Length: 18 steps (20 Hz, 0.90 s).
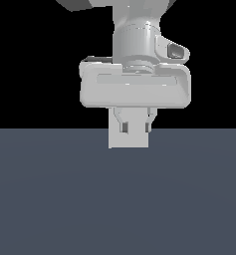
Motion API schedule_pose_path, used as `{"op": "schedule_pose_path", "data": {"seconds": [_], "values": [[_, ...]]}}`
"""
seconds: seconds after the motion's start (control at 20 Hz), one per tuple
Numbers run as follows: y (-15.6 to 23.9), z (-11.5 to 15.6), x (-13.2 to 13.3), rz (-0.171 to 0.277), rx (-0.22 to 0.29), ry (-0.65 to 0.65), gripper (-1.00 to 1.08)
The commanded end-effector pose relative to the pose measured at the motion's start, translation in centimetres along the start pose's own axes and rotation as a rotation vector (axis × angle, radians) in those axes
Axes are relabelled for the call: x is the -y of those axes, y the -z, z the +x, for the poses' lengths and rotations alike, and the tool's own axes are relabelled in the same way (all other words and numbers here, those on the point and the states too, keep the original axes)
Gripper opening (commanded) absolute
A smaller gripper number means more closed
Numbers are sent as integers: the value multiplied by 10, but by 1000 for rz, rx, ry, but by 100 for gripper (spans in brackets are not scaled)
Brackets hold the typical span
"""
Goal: Plug the charger into the wall socket.
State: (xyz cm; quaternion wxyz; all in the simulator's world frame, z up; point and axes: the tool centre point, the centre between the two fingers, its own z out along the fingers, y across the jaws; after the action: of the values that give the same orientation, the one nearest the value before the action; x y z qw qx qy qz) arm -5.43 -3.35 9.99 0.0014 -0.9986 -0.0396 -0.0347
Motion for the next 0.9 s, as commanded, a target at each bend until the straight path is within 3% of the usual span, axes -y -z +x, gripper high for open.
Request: {"op": "schedule_pose_path", "data": {"seconds": [0.0,0.35,0.85], "values": [[0,0,0,0,0,0,-100],[-1,9,0,0,0,0,-100],[-3,43,0,0,0,0,-100]]}}
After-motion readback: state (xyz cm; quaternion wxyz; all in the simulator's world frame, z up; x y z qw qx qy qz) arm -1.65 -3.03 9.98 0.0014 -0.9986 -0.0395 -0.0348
